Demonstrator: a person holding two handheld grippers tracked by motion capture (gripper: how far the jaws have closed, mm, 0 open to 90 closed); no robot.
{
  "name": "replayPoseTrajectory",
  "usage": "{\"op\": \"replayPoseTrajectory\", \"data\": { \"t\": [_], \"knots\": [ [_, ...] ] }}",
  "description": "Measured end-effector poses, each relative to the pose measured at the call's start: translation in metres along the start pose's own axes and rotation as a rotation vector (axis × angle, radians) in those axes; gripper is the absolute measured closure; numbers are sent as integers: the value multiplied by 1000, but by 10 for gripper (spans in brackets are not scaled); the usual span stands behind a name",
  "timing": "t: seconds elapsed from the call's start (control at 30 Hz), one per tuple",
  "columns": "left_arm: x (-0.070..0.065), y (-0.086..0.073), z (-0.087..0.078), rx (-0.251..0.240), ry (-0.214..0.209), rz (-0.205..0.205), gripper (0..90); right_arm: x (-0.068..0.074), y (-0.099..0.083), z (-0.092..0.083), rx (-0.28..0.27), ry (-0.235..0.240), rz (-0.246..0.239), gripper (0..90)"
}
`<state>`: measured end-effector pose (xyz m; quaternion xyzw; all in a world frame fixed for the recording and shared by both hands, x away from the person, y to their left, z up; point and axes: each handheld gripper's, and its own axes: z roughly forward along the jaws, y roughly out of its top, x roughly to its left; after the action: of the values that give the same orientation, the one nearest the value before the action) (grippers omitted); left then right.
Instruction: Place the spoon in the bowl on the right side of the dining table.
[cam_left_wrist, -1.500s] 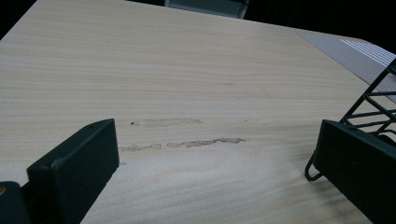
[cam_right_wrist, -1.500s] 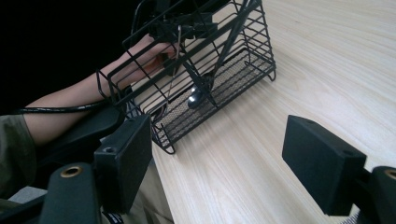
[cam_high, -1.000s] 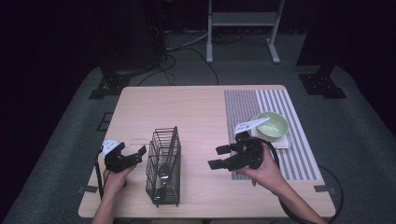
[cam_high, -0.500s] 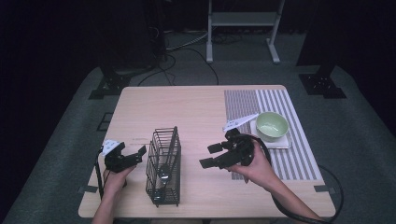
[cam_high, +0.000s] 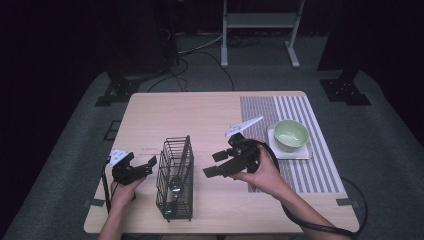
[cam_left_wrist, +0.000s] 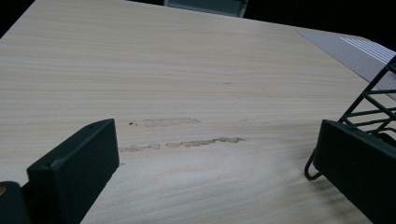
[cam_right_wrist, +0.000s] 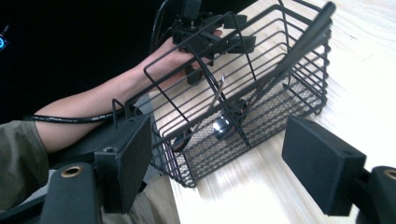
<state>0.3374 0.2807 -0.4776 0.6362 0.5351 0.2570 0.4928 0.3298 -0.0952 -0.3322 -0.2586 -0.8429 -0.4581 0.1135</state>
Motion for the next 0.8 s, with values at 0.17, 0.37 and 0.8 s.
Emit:
{"op": "replayPoseTrajectory", "data": {
  "t": [0.17, 0.37, 0.8],
  "knots": [
    [0, 0, 0, -1, -1, 0, 0, 2, 6, 9, 10, 7, -9, 234],
    [0, 0, 0, -1, -2, -2, 0, 1, 11, 17, 13, 21, -8, 234],
    [0, 0, 0, 0, -1, 1, 0, -1, 17, 36, 37, 31, 0, 288]
  ]
}}
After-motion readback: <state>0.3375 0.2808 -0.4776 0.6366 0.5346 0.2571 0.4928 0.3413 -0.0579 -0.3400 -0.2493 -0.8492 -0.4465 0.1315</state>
